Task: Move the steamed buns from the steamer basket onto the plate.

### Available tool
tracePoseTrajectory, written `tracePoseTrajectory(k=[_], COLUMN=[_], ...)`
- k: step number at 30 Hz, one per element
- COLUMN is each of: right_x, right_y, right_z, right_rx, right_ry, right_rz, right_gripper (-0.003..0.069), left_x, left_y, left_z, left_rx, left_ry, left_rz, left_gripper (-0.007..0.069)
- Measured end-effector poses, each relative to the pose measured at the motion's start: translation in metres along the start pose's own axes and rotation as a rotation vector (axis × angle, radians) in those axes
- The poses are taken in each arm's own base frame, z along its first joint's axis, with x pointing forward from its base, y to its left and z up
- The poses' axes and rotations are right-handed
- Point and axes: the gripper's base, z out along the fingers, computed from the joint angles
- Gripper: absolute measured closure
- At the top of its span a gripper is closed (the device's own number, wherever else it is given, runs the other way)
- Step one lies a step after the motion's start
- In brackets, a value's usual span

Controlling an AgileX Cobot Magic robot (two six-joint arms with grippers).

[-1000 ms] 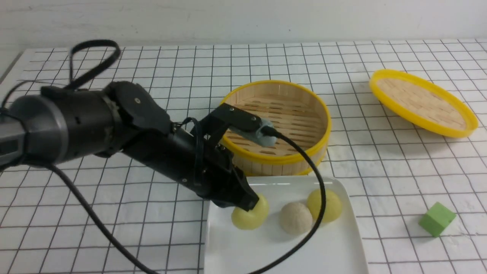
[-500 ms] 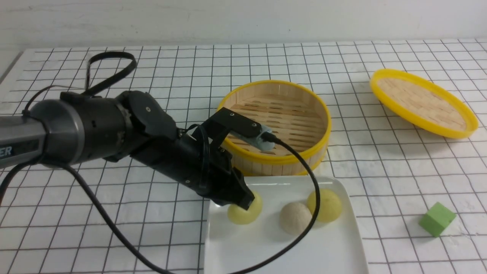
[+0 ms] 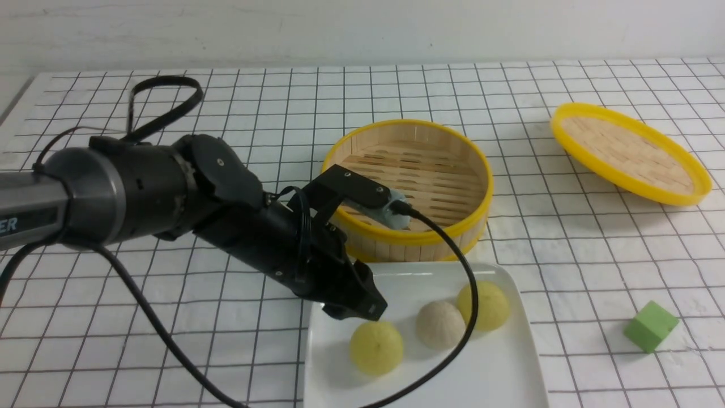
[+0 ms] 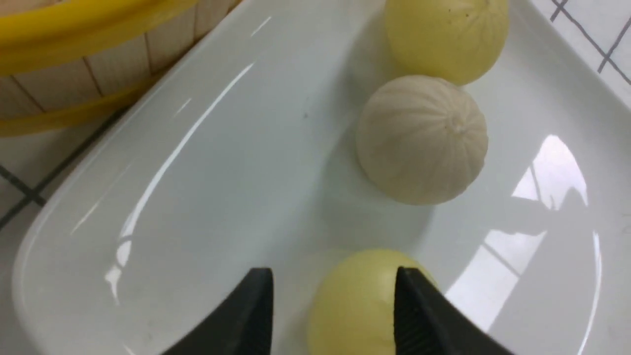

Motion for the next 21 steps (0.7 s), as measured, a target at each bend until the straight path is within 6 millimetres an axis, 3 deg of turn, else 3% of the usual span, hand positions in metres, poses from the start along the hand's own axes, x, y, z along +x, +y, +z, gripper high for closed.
tracePoseTrajectory(k=[4,11,12,13,17,18,21], right_x=[0.000,-0.001,-0.002,-0.002,-0.010,-0.010,-0.017], right_y=[0.000,0.000,0.000,0.000,-0.002,-0.002,-0.003], right_z=[0.000,0.000,0.000,0.000,-0.001,-0.001,-0.002], right_rx=[0.000,0.002,0.005,0.005,0.020,0.021,0.035], right_ry=[0.000,-0.007,-0.021,-0.021,-0.109,-0.114,-0.193], right_rz=[0.000,-0.004,-0.014,-0.015,-0.017,-0.017,-0.017], right_gripper=[0.0275,0.0275,0.0275,0.0275,0.0275,0.0275,0.0275], left_x=[0.000,-0.028,-0.036,-0.036,-0.041,-0.040,-0.031], left_y=[-0.004,-0.027,-0.035,-0.035,-0.055,-0.055,-0.062], left_z=[-0.004,-0.060,-0.084,-0.084,-0.153,-0.156,-0.193], left_rx=[0.031,0.025,-0.013,-0.015,-0.211,-0.229,-0.377], left_ry=[0.014,-0.107,-0.164,-0.162,-0.304,-0.304,-0.366], left_rz=[0.008,0.128,0.187,0.189,0.276,0.284,0.276], left_gripper=[0.0231,0.0229,0.0229,0.0229,0.0229,0.0229,0.0229])
